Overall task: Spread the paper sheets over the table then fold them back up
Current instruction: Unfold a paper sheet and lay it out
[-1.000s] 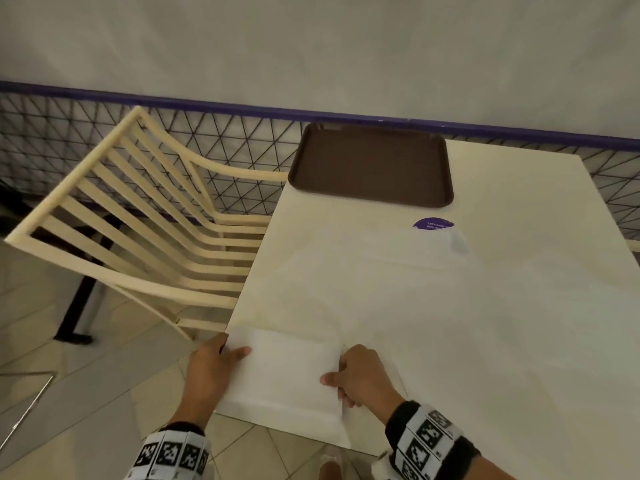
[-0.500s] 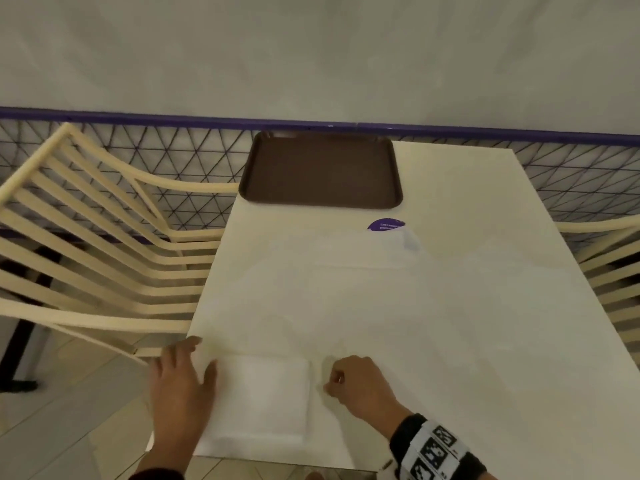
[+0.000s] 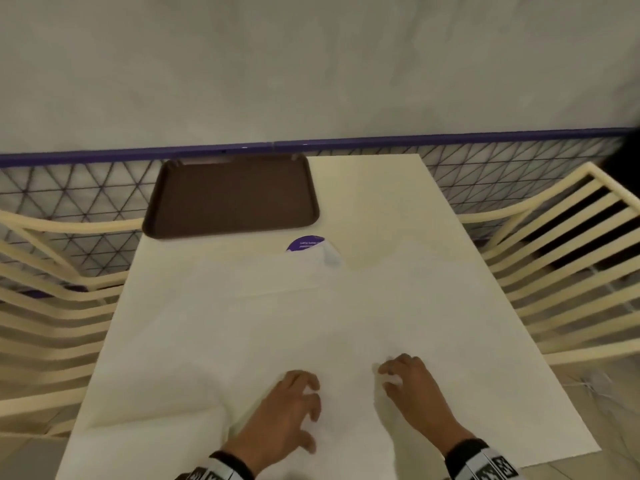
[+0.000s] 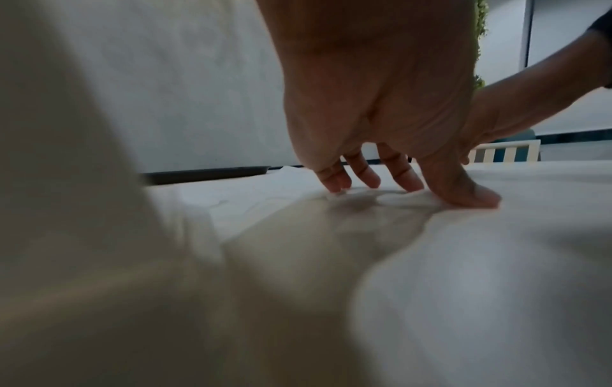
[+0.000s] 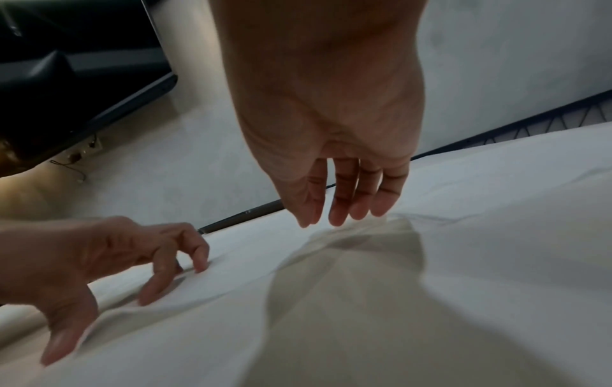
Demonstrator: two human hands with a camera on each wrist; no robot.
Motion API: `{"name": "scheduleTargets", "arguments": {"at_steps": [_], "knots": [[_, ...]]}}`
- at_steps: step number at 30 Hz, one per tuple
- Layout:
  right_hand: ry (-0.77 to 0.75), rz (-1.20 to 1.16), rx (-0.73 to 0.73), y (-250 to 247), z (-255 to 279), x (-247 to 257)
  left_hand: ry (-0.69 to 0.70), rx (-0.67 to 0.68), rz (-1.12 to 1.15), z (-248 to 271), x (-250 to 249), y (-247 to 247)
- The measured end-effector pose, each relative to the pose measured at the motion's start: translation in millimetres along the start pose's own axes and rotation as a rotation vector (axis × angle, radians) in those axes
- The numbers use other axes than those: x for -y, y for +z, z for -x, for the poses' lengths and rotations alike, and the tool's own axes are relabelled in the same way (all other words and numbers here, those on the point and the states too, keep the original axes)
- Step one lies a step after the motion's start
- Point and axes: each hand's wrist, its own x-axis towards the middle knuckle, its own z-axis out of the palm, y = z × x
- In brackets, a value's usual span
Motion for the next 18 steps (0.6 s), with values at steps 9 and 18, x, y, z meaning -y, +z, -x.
{"name": "scheduleTargets", "arguments": {"at_steps": [9, 18], "knots": [[-0.309, -0.040, 0.322, -47.4, 5.0, 52.8, -0.179, -0.247, 0.322, -14.5, -31.8, -42.7], [-0.154, -0.560, 0.156, -98.9, -29.7, 78.9, -0.268, -0.354, 0.487, -10.5, -51.1, -115.1]]}}
